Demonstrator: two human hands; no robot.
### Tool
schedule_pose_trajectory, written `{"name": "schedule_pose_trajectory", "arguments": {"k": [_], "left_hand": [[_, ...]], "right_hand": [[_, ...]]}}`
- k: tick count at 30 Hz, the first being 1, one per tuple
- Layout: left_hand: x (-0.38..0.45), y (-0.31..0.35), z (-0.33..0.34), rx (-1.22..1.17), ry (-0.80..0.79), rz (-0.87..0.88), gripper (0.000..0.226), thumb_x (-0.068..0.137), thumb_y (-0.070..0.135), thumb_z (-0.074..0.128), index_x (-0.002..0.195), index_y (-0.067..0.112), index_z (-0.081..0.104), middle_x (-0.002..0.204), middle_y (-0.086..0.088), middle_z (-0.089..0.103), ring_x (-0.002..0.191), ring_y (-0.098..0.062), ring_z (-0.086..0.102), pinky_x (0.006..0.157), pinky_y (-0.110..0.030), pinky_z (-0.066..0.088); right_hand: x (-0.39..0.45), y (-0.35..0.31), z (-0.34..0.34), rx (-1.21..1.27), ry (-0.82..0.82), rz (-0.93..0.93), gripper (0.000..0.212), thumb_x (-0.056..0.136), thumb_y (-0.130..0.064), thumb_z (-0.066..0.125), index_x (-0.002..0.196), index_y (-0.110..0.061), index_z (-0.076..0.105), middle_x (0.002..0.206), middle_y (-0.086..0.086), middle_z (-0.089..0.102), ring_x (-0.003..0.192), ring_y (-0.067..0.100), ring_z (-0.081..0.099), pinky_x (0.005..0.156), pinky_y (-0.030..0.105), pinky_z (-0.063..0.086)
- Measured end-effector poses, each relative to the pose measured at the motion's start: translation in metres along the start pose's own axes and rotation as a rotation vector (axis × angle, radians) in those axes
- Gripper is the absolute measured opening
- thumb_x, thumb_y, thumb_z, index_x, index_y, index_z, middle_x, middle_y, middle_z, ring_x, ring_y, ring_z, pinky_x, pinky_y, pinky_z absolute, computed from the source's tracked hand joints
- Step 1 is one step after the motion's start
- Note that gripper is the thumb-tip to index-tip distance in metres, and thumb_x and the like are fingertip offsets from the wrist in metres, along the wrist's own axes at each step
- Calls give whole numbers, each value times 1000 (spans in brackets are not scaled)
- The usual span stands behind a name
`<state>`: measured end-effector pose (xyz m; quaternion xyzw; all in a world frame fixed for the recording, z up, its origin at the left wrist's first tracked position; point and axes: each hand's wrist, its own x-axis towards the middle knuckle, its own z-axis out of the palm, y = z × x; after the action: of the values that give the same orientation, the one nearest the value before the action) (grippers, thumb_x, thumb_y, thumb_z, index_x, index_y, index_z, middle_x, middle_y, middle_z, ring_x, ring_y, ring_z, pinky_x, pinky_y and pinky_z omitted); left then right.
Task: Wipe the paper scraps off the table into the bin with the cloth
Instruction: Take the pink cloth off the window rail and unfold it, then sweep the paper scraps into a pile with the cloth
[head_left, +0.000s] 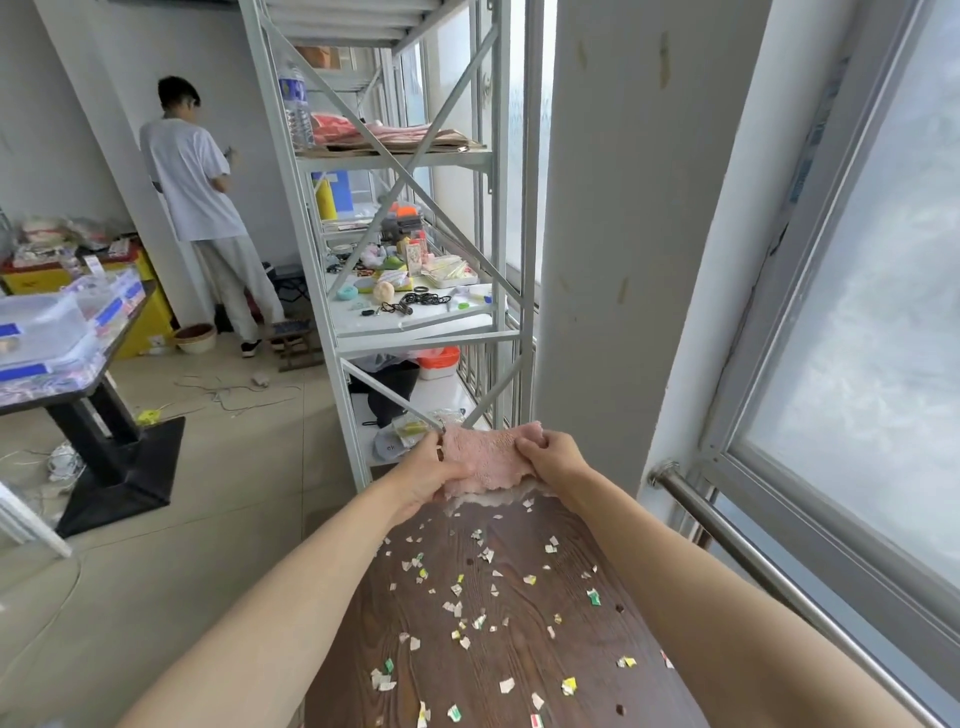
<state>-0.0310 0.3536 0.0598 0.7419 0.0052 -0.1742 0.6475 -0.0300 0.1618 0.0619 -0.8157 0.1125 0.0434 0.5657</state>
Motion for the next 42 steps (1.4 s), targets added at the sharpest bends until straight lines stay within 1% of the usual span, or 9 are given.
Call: {"name": "schedule_pose_trajectory", "arguments": {"k": [2,5,13,17,22,26,30,36,42], "left_hand": [[1,-3,-2,-16,-15,-9,53,83,0,65,127,16,41,103,-10,64,70,-16,63,47,-22,50],[1,-3,-5,-87,-10,-17,47,86,-5,60,125,15,44,95,-11,64,56,-9,60,47,-20,49],[-3,-1,-20,-508,2,-9,26,90,-14,40,101,-2,61,91,-19,61,76,-23,59,59,-25,59],[-3,-5,-27,-593,-43,-12,26,92,5,38,87,-5,61,89,-17,63,84,-22,59,85,-35,51],[-6,-7,-27,-273,-78,32,36,80,-18,48,106,4,59,103,-15,59,93,-21,55,73,-28,47],[-9,-6,-19,-288,-109,24,47,78,-23,43,116,2,52,108,-17,60,94,-22,55,69,-27,41],[-5,-8,-15,-236,-70,-22,46,78,-19,47,119,1,51,96,-15,59,76,-16,51,61,-24,37],[1,-24,-11,-104,-92,-174,22,86,14,57,108,11,64,84,-9,66,80,-23,64,90,-41,52],[28,-57,1,-97,62,-136,39,89,-7,48,126,2,52,106,-18,58,83,-21,60,66,-30,57]], "right_hand": [[-3,1,-4,110,-55,30,25,95,-20,57,106,2,60,66,5,55,38,8,56,34,17,41],[-4,1,-10,259,-234,77,27,89,-15,66,108,2,60,63,8,60,41,10,54,43,20,41],[4,4,-16,440,-354,67,17,79,13,48,88,7,60,85,21,50,69,27,49,67,32,49],[-1,1,-19,405,-382,69,44,83,24,25,78,3,63,85,18,68,73,24,65,63,27,57],[-2,1,-14,219,-320,149,20,85,-16,49,89,-10,68,109,21,68,84,27,57,77,37,50],[-9,-5,7,-123,-372,11,59,85,-64,51,119,-17,62,107,-3,63,101,18,57,89,35,45],[-6,2,31,-202,-353,-89,44,82,-46,69,105,-8,70,92,5,67,86,17,61,84,34,51],[-2,21,46,-37,-272,-56,33,82,-42,71,84,-9,68,78,2,66,71,14,61,67,28,53],[9,50,54,-101,-259,41,39,83,-54,64,62,-22,55,67,-6,56,65,10,52,54,21,39]]}}
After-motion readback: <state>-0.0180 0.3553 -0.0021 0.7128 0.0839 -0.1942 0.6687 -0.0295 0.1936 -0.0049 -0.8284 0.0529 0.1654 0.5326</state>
